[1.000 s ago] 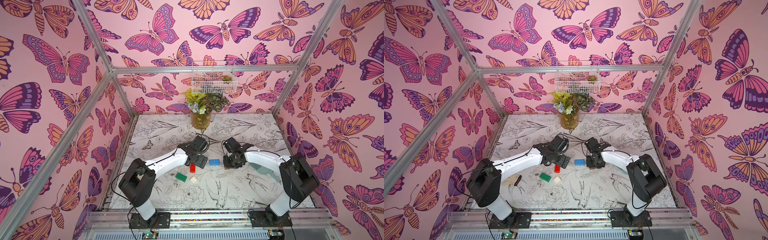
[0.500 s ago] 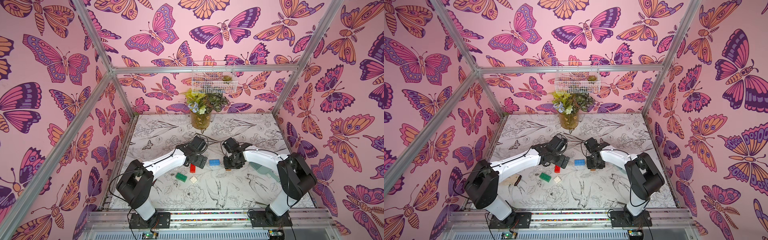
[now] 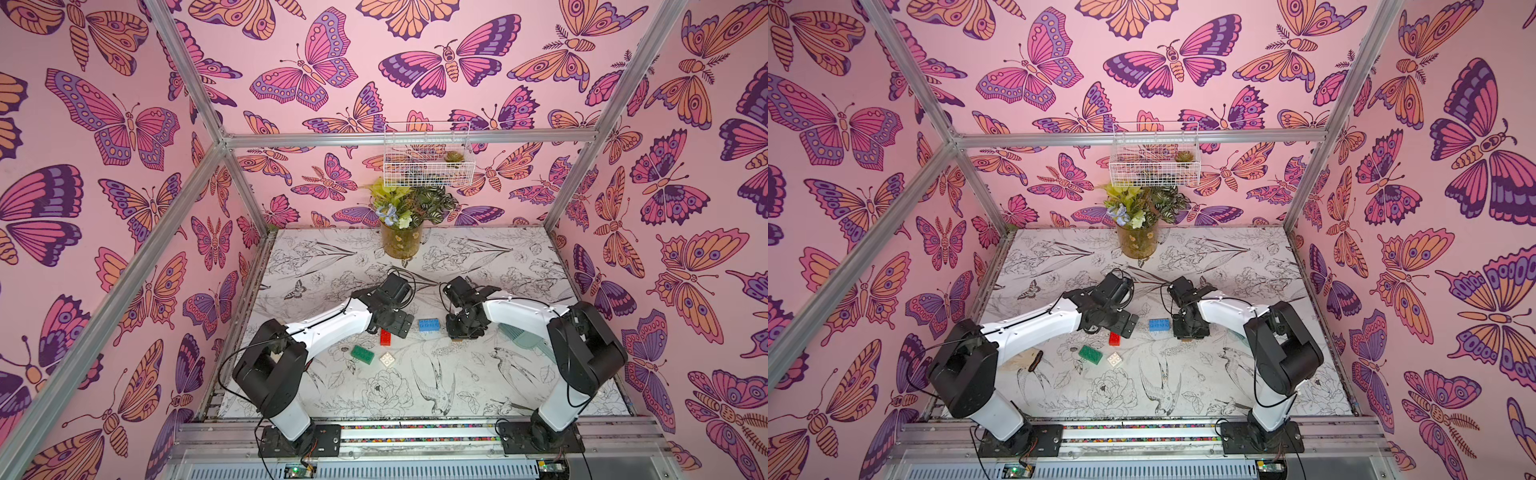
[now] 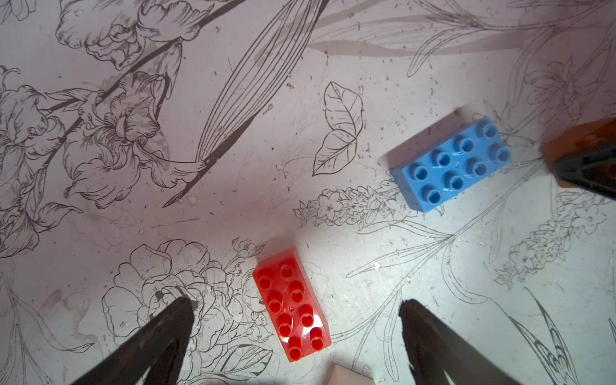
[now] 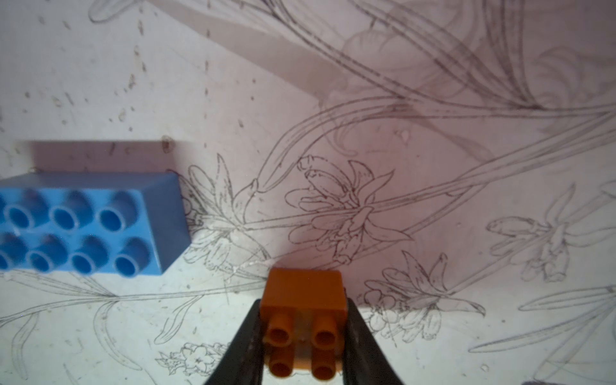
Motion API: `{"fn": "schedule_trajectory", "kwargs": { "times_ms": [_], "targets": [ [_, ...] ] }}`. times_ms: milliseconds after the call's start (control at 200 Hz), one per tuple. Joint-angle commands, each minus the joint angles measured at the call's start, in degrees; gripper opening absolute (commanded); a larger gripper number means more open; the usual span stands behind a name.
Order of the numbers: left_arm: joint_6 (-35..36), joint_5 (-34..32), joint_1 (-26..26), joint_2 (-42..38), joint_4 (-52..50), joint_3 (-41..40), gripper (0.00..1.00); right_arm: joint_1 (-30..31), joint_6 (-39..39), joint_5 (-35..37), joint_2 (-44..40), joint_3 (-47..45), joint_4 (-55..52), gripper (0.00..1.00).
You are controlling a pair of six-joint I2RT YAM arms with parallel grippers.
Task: Assemble the number 5 with lego
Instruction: Pick up the lego brick from the center of the board, then assemble the lego brick with the lego brick.
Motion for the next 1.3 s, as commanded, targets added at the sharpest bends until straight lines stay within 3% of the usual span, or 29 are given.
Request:
{"fn": "schedule_trajectory", "kwargs": {
  "times_ms": [0, 290, 611, 1292],
  "targets": [
    [-0.60, 1.18, 0.30, -1.83, 0.07, -1.18, 1.00, 0.54, -0.31, 1.13, -0.97, 2.07, -2.43, 0.26],
    [-0.44, 6.19, 0.27, -6.31, 4.50, -6.29, 1.00, 2.79, 2.00, 1.22, -4.16, 5.88, -5.94, 0.21],
    [-1.31, 6.23, 0.30, -10.31, 5.30, -11.17, 1.00, 6.23, 5.00, 1.26, 1.34, 12.70, -7.05, 0.20],
    [-1.80, 5.93, 0.34, -12.10, 6.18, -14.28, 1.00, 6.62, 5.36, 0.52, 8.90, 17.59, -6.12, 0.19]
  ]
}}
